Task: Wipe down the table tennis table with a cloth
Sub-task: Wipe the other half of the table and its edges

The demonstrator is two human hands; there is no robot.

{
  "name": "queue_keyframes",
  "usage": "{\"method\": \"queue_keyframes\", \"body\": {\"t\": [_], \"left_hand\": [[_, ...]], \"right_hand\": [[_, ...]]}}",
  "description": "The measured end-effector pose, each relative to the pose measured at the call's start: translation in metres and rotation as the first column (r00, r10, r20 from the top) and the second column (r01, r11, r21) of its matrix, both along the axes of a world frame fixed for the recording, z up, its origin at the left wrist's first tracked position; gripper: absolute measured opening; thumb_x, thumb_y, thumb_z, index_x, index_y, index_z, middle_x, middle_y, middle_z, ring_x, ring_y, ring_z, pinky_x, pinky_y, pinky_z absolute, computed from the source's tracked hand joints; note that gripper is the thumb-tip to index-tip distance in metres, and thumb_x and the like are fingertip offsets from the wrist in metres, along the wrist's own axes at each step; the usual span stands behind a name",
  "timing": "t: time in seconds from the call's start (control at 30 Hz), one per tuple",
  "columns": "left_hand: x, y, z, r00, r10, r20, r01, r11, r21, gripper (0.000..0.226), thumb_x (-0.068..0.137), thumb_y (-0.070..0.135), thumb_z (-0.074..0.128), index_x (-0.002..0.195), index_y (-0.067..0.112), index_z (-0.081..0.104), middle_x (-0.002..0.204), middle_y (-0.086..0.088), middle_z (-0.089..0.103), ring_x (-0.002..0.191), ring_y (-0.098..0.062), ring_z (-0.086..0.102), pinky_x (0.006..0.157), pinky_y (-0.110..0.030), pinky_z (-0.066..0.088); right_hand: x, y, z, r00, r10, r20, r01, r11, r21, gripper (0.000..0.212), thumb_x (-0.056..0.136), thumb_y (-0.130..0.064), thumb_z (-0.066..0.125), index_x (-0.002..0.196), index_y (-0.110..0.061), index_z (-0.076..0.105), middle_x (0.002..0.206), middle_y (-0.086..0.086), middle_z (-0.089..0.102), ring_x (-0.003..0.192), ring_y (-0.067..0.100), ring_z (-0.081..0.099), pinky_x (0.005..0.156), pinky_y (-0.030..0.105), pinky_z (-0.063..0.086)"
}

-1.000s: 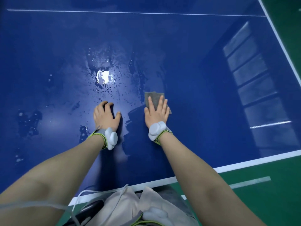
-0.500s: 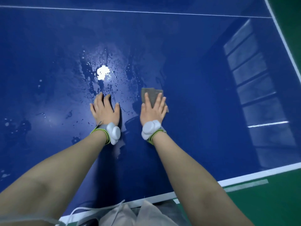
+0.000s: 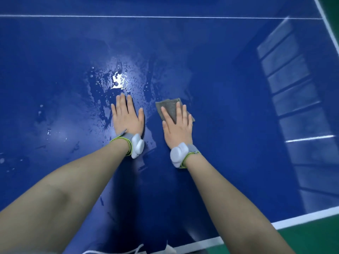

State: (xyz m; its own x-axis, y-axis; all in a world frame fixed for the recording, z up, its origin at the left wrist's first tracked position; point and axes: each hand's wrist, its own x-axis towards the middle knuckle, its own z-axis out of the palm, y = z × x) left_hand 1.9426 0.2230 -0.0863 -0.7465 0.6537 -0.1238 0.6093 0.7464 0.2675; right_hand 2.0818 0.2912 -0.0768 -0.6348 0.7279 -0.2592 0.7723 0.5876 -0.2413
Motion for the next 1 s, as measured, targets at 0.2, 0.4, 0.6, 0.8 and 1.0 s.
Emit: {"method": "queue_keyframes", "body": {"t": [0.2,0.4,0.6,0.8,1.0], "left_hand": [[-0.018,0.011,-0.001,0.997,-0.072,-0.008,0.071,0.997,-0.023,0.060,0.099,0.041,0.023,0.148,0.011,0.009,0.157,-0.005,0.002,0.144,-0.018,-0.004,0.117,-0.033,-0.007],[-0.018,0.011,-0.004,0.997,-0.063,-0.039,0.064,0.998,0.018,0.060,0.098,0.040,0.026,0.148,0.010,0.011,0.157,-0.005,0.005,0.145,-0.018,-0.003,0.116,-0.033,-0.008],[-0.021,0.013,-0.008,0.998,-0.052,-0.035,0.053,0.998,0.045,0.055,0.099,0.034,0.025,0.148,0.013,0.012,0.157,-0.001,0.006,0.145,-0.014,-0.001,0.115,-0.031,-0.009],[-0.023,0.016,-0.008,0.999,-0.003,-0.051,0.010,0.991,0.133,0.047,0.099,0.025,0.034,0.143,0.011,0.031,0.151,-0.006,0.027,0.141,-0.022,0.019,0.115,-0.034,0.005],[-0.029,0.025,-0.009,0.995,0.031,-0.093,-0.021,0.994,0.107,0.048,0.092,0.034,0.028,0.130,0.011,0.045,0.137,-0.008,0.042,0.124,-0.029,0.037,0.102,-0.040,0.023]], "right_hand": [[-0.001,0.055,-0.003,0.989,-0.144,0.023,0.143,0.989,0.038,0.048,0.104,-0.035,0.023,0.149,-0.041,0.011,0.160,0.004,-0.008,0.147,0.022,-0.009,0.117,0.038,-0.004],[-0.040,0.039,-0.004,0.984,-0.176,0.028,0.175,0.984,0.033,0.049,0.103,-0.037,0.021,0.149,-0.041,0.004,0.159,0.008,-0.014,0.145,0.026,-0.015,0.115,0.041,-0.009],[-0.036,0.062,-0.005,0.995,0.095,-0.012,-0.094,0.993,0.065,0.047,0.103,-0.035,0.026,0.149,-0.041,0.016,0.160,0.004,-0.004,0.147,0.023,-0.006,0.116,0.038,-0.004],[-0.052,0.090,-0.007,0.959,-0.277,0.054,0.274,0.961,0.045,0.049,0.103,-0.036,0.023,0.149,-0.041,0.008,0.159,0.006,-0.012,0.146,0.024,-0.011,0.117,0.040,-0.004],[-0.078,0.059,-0.003,1.000,-0.005,0.009,0.005,1.000,0.028,0.050,0.103,-0.036,0.025,0.149,-0.041,0.009,0.159,0.009,-0.012,0.146,0.027,-0.013,0.115,0.041,-0.008]]}}
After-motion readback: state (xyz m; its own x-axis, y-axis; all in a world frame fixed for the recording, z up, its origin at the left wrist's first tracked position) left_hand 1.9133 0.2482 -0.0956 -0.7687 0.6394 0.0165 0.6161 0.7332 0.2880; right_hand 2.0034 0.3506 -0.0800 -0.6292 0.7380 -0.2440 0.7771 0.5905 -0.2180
